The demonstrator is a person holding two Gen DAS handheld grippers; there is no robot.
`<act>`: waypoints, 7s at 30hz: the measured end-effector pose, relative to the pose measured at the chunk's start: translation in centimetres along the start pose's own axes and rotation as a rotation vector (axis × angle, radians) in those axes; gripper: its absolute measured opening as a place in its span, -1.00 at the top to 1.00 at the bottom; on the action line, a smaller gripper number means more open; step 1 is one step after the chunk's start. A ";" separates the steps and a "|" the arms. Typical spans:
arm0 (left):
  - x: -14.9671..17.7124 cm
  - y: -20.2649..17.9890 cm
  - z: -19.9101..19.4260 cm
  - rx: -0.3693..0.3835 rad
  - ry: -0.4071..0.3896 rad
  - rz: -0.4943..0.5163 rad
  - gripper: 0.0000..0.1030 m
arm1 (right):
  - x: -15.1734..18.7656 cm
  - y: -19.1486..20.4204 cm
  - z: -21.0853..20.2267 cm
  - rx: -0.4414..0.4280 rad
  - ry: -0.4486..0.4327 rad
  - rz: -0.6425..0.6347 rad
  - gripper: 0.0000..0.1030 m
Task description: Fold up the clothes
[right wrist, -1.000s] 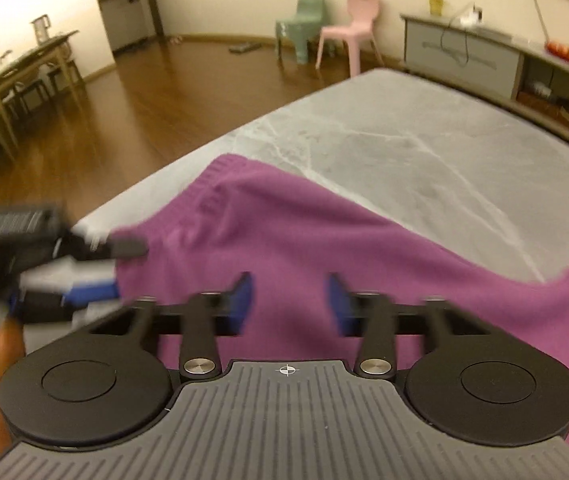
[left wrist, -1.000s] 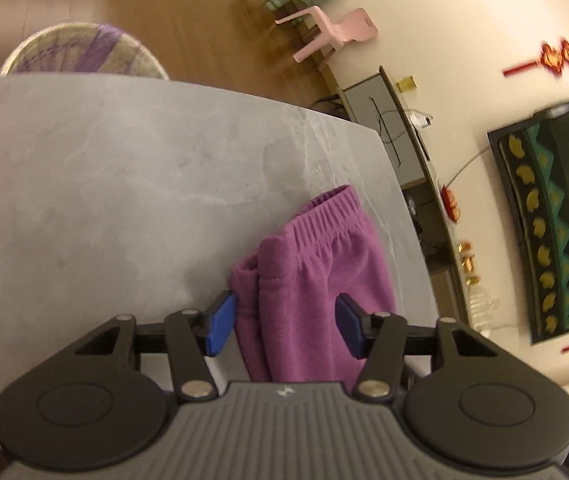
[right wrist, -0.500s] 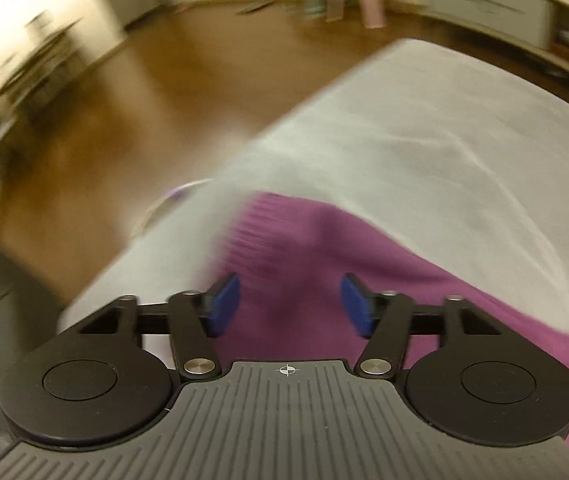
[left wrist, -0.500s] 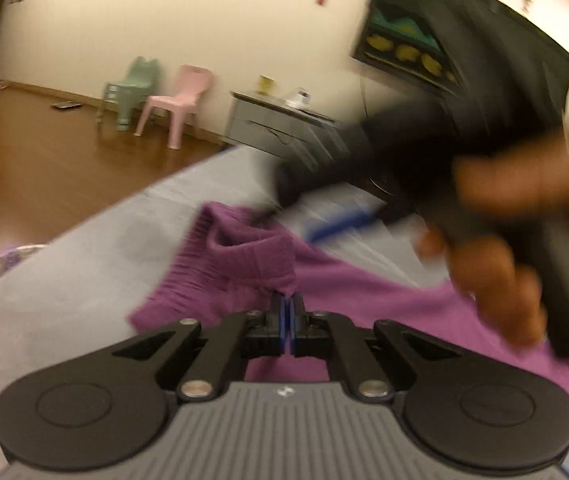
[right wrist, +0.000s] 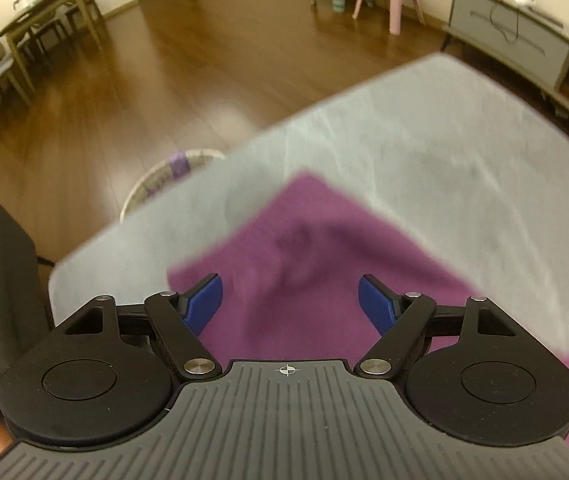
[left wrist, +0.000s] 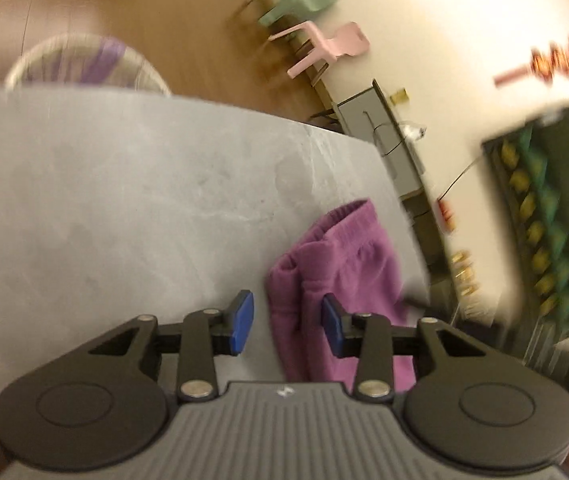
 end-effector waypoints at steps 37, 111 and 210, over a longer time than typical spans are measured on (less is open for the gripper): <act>17.2 -16.7 -3.6 0.030 -0.309 1.414 0.76 | 1.1 -4.6 -5.3 0.051 -0.051 0.044 0.85; 13.4 -11.1 -1.1 0.045 0.223 0.710 0.25 | 7.1 -11.8 -6.3 0.277 -0.155 0.081 0.75; 38.2 -30.6 3.9 0.348 0.514 1.166 0.21 | 37.9 -23.2 -38.7 0.677 -0.354 0.243 -0.08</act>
Point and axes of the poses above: each gripper's, at about its wrist camera, not at the fingertips, and z roughly the way its jaws point, y to its left, x to its underside, the point moved 9 cm from there along z, roughly the way its jaws point, and after that the axes turned 6 degrees about -y, right-handed, at the moved point
